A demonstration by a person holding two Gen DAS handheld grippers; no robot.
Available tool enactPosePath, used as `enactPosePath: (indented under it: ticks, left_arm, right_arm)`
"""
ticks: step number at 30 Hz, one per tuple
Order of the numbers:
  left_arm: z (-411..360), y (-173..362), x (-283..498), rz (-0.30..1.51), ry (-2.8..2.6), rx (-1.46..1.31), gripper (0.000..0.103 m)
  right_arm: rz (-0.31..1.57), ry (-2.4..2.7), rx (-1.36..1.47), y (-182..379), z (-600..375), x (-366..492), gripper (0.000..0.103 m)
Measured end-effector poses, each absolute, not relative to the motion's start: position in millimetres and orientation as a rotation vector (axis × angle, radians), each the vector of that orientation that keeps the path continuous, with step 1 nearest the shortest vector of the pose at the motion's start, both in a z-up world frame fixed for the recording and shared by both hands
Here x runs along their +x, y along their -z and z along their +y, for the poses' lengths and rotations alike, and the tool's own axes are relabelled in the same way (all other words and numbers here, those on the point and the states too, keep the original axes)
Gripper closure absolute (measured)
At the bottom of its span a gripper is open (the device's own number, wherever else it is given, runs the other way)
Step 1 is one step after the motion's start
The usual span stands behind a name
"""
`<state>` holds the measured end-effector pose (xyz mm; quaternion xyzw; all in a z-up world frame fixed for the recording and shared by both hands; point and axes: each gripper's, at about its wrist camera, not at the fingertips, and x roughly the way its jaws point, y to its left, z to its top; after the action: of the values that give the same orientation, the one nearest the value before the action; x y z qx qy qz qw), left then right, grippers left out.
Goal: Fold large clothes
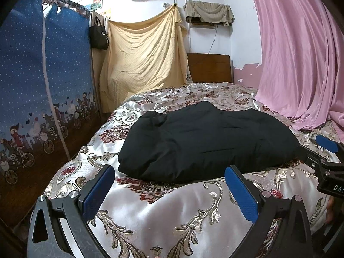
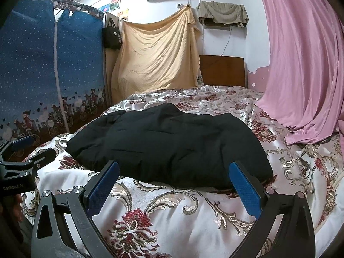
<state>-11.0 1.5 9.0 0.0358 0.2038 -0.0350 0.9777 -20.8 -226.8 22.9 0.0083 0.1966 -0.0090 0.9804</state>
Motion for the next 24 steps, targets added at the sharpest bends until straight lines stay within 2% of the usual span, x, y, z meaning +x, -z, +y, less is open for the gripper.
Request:
enactPosePath:
  ticks: [24]
  left_arm:
    - [2.8, -8.9, -11.1, 0.408, 0.07, 0.072, 0.0]
  right_arm:
    - [0.394, 0.02, 0.021, -22.8, -227.5, -21.1, 0.002]
